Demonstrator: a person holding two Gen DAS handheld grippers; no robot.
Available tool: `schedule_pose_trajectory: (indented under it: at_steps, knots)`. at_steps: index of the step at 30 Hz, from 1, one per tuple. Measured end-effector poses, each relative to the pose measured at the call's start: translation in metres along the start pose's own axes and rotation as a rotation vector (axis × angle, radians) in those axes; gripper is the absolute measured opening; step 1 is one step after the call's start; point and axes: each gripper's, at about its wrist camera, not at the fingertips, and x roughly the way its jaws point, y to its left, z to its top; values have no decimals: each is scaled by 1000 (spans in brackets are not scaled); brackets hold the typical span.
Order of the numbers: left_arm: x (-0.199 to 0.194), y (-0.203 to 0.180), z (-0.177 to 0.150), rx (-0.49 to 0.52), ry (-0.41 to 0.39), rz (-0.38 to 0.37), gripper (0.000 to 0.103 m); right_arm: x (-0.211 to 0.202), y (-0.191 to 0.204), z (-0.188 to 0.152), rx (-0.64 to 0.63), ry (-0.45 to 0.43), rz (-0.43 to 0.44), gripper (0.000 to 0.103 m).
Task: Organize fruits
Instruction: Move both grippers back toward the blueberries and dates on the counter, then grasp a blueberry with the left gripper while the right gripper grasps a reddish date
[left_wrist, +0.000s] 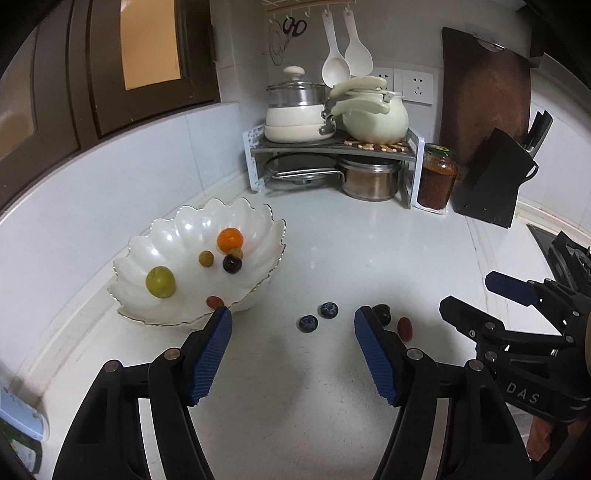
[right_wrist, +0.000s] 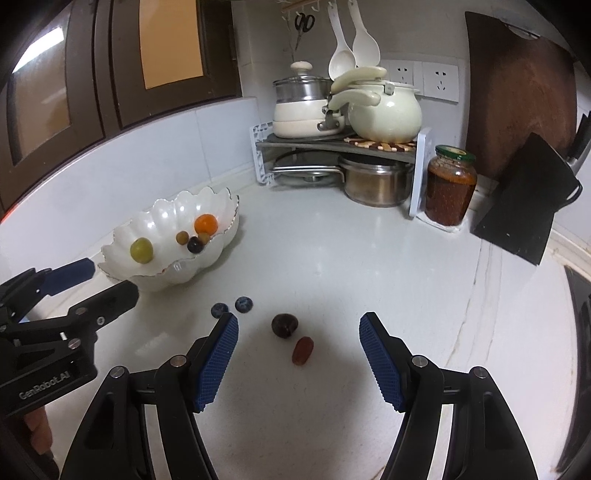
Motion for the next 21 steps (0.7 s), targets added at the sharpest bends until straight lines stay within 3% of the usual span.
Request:
schedule_pose_trajectory:
  at_steps: [12, 21]
  knots:
    - [40, -3, -8, 45, 36, -40, 62, 27, 4, -14, 20, 26, -30, 68]
    - [76, -3, -15, 55, 84, -55, 58, 56, 1, -23, 56, 74, -39, 57]
